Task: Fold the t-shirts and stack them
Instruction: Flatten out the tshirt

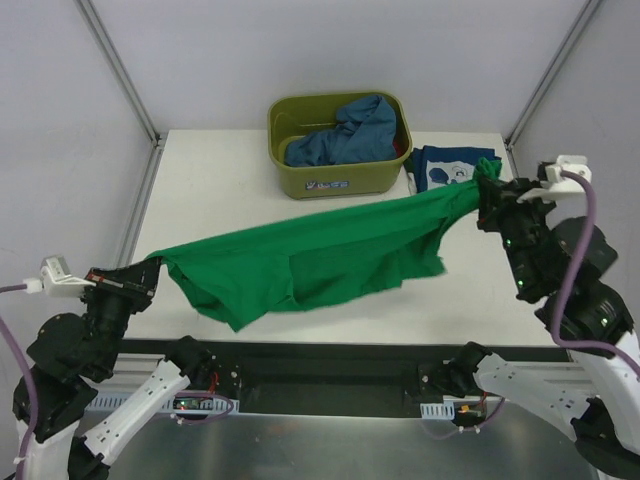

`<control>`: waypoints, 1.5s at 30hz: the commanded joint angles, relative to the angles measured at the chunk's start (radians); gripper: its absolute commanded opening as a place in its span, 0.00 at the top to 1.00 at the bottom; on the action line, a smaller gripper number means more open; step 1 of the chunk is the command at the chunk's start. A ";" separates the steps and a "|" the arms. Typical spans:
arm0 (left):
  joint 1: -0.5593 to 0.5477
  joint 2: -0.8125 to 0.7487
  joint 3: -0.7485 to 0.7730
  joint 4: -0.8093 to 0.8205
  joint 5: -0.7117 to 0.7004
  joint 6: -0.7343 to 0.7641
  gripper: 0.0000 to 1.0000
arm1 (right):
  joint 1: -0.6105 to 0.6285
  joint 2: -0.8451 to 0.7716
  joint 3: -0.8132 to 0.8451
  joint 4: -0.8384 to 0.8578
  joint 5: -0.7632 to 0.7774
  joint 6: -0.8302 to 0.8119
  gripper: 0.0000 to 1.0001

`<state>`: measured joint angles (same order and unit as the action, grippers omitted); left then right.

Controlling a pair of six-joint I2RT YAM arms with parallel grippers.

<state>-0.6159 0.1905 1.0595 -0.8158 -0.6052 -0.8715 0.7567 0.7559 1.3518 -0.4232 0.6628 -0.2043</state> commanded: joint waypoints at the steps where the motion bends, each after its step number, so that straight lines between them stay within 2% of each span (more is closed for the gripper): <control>1: -0.002 -0.026 0.049 0.012 -0.041 0.032 1.00 | -0.002 -0.072 0.012 -0.020 0.107 -0.001 0.99; 9: -0.002 -0.010 0.091 0.055 -0.015 0.057 1.00 | -0.003 -0.061 0.049 -0.075 0.104 0.008 0.99; 13: -0.002 0.061 0.065 0.089 -0.033 0.060 1.00 | -0.003 -0.001 0.033 -0.078 0.155 0.006 0.99; 18: -0.002 0.222 0.019 0.104 -0.181 0.055 1.00 | -0.049 0.120 -0.016 -0.086 0.239 0.026 0.98; 20: -0.002 0.309 0.023 0.104 -0.226 0.055 1.00 | -0.118 0.158 -0.022 -0.092 0.204 0.042 0.98; 24: -0.002 0.395 0.086 0.104 -0.295 0.080 1.00 | -0.232 0.240 -0.017 -0.109 0.033 0.066 0.99; 30: -0.002 0.334 0.166 0.150 -0.214 0.153 1.00 | -0.246 0.131 -0.026 -0.117 -0.068 0.082 0.99; 36: -0.002 0.164 0.161 0.213 -0.007 0.178 1.00 | -0.247 -0.047 -0.029 -0.183 -0.170 0.100 0.98; 39: -0.002 0.139 0.181 0.253 0.090 0.203 1.00 | -0.244 -0.099 -0.010 -0.207 -0.216 0.111 0.98; 43: -0.002 0.199 0.204 0.270 0.072 0.230 1.00 | -0.244 -0.078 0.013 -0.227 -0.158 0.115 0.97; 45: -0.002 0.280 0.211 0.277 -0.028 0.252 1.00 | -0.246 -0.018 0.020 -0.232 -0.102 0.109 0.96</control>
<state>-0.6163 0.3496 1.2373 -0.6170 -0.5327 -0.6884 0.5186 0.6430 1.3499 -0.6262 0.4583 -0.0895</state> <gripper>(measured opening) 0.023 0.053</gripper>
